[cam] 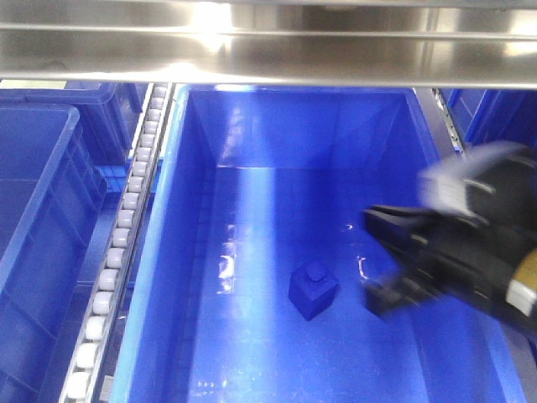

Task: Pour parts from conveyor to right shelf

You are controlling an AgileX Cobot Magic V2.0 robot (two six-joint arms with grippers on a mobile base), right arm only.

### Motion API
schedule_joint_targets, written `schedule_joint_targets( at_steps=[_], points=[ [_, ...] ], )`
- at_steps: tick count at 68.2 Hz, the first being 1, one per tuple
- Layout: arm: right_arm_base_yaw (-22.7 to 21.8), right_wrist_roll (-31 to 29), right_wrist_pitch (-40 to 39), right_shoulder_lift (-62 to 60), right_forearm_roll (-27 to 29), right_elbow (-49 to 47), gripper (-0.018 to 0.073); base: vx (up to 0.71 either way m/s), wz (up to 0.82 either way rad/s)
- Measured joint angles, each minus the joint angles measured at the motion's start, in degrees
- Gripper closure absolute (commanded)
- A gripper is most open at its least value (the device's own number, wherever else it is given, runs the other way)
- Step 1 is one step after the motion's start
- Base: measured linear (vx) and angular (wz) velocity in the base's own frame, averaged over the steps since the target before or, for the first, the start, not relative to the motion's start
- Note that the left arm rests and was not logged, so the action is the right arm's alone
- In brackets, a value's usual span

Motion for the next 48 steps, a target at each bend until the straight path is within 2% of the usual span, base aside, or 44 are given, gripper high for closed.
schedule_joint_targets(
  at_steps=[33,40,48],
  points=[
    [-0.74,0.00,-0.93,-16.19,-1.56,9.76,0.0569,0.00,0.00],
    [-5.42,0.00,-1.01,-22.16,-2.61,12.85,0.0569,0.00,0.00],
    [-13.98,0.00,-0.94,-29.37,-2.83,16.45,0.0569,0.00,0.00]
  ],
)
